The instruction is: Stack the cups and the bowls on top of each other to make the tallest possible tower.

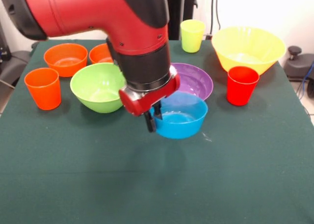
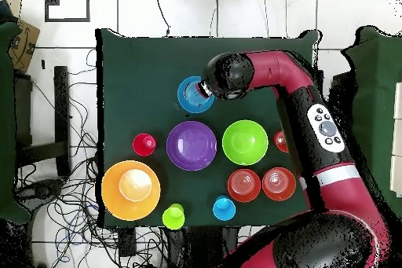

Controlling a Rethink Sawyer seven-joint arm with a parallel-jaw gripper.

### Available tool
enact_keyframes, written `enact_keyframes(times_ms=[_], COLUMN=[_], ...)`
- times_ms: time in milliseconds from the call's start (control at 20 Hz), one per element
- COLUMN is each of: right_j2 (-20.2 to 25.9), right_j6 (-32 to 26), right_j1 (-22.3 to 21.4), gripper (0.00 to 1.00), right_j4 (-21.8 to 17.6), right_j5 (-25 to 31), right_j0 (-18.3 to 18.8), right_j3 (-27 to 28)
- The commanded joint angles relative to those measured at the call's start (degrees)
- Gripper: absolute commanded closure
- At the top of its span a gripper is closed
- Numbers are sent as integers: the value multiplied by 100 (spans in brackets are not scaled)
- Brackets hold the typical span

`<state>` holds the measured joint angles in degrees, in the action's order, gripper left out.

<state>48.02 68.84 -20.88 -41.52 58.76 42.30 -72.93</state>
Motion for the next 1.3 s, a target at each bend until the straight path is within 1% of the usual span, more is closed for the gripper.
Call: enact_keyframes(times_ms=[50,450,850,1100,1150,1300], right_j2=[-257,-328,-400,-334,-314,-291], right_j6=[-2216,-2270,-2337,-2449,-2473,-2528], right_j1=[221,321,287,296,299,300], gripper=[100,100,100,100,0,0], right_j4=[-438,-497,-642,-664,-683,-694], right_j5=[416,281,177,170,178,135], right_j0=[52,36,52,105,119,146], right_j3=[360,368,204,175,174,150])
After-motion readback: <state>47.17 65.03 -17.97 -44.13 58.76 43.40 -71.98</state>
